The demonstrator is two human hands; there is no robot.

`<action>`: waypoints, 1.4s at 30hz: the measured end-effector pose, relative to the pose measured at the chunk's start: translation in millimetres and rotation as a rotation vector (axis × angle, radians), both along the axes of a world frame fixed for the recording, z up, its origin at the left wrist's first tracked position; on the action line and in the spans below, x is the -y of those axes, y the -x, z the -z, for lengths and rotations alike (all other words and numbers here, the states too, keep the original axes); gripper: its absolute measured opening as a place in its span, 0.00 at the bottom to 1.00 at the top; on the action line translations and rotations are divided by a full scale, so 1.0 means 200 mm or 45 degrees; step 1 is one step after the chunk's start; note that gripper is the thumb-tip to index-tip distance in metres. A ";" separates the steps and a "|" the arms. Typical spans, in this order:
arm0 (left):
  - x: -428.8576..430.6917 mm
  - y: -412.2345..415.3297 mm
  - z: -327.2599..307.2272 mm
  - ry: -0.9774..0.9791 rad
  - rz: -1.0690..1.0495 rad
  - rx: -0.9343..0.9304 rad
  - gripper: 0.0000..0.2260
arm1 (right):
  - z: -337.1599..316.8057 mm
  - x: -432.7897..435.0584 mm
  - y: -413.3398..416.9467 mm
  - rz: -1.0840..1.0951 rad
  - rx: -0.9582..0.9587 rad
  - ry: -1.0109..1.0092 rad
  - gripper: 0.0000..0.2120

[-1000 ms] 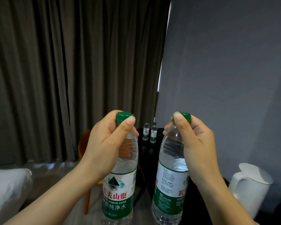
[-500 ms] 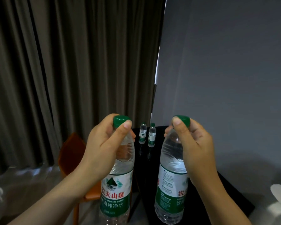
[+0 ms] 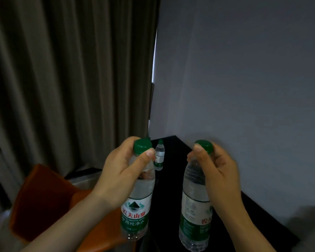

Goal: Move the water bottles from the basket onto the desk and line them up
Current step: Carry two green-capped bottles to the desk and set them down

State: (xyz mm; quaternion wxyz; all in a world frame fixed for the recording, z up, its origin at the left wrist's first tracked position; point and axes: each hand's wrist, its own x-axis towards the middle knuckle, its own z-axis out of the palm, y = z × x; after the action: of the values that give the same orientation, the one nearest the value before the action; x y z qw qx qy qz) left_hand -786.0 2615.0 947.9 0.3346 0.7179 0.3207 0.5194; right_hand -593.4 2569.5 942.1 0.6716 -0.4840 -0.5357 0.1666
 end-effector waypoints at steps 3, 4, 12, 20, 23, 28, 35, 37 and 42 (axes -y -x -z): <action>-0.22 0.02 0.07 -0.005 0.037 -0.099 0.15 | 0.07 -0.17 0.01 0.094 0.028 0.031 0.13; -0.29 0.02 0.10 0.007 0.050 -0.118 0.13 | 0.09 -0.22 0.00 0.108 0.030 0.042 0.13; -0.84 -0.04 0.32 0.113 0.161 -0.239 0.08 | 0.32 -0.64 -0.10 0.210 -0.022 0.121 0.10; -1.39 -0.23 0.59 0.054 0.207 -0.565 0.04 | 0.59 -1.09 -0.31 0.240 -0.057 0.246 0.11; -1.58 -0.30 0.72 0.116 0.250 -0.668 0.06 | 0.66 -1.23 -0.37 0.236 -0.058 0.284 0.09; -1.78 -0.41 0.91 0.167 0.274 -0.771 0.07 | 0.79 -1.35 -0.45 0.229 -0.114 0.383 0.08; -1.98 -0.52 1.06 0.242 0.326 -0.815 0.05 | 0.96 -1.41 -0.48 0.222 -0.169 0.554 0.12; -2.02 -0.54 1.10 0.248 0.345 -0.838 0.05 | 1.00 -1.40 -0.49 0.234 -0.183 0.590 0.12; -2.12 -0.61 1.17 0.281 0.292 -0.864 0.06 | 1.05 -1.39 -0.49 0.244 -0.278 0.675 0.12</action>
State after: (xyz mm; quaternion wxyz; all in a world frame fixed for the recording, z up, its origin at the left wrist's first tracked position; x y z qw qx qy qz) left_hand -664.7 3039.7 714.3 0.3406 0.8402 0.3848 0.1733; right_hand -495.6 2847.5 732.4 0.5881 -0.6700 -0.3500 0.2876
